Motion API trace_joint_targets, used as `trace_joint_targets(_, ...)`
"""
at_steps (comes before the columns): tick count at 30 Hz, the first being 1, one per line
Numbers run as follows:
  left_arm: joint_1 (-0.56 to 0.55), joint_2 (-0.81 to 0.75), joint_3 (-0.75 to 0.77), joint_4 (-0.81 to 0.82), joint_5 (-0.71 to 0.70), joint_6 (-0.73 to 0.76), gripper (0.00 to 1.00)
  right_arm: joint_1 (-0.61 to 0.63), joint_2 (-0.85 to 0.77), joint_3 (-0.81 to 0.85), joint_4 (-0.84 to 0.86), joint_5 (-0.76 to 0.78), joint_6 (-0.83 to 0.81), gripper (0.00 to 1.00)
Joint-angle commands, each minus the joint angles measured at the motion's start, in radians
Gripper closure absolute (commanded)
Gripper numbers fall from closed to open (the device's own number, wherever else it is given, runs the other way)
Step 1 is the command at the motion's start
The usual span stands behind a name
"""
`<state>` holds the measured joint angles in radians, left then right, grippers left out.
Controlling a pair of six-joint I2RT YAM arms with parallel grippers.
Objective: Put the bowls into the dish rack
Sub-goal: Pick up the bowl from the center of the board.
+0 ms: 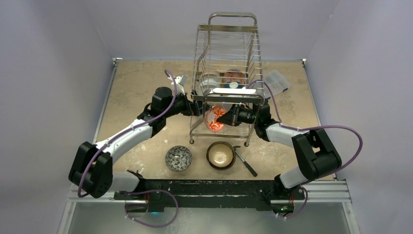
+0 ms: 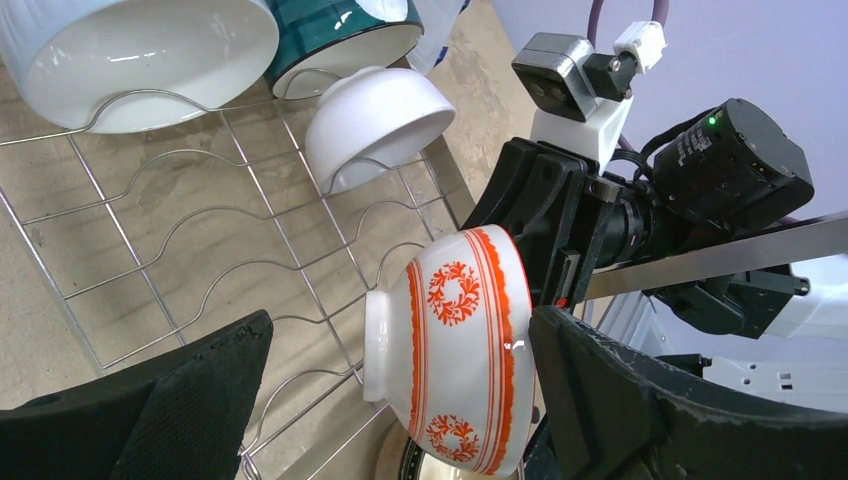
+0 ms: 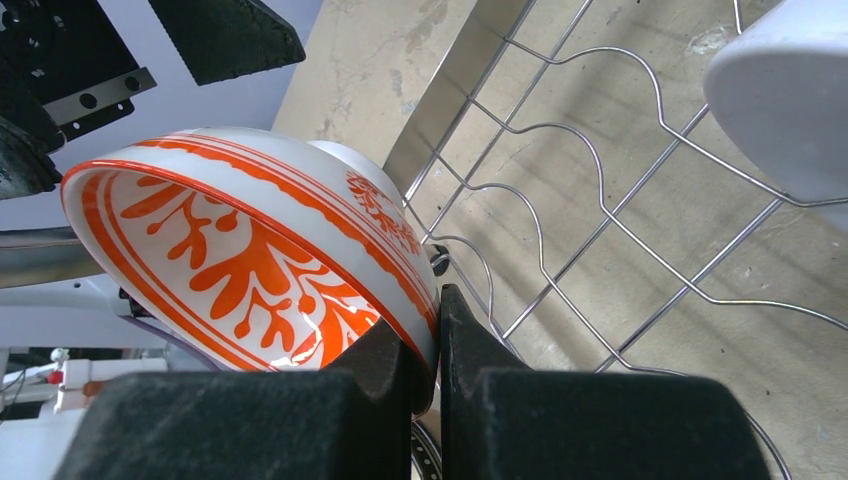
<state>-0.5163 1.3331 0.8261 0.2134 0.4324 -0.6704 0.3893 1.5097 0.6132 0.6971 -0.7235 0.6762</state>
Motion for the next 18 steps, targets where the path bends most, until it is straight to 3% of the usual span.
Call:
trace_joint_targets(1,-0.106,0.012,-0.017,-0.037,0.160,0.024,0.02,0.020,-0.041,0.100,0.018,-0.019,-0.029,1.00)
trace_joint_targets(18,-0.149,-0.073,-0.044,-0.016,0.147,0.101,0.03,0.023,-0.050,0.135,-0.057,0.008,-0.085,1.00)
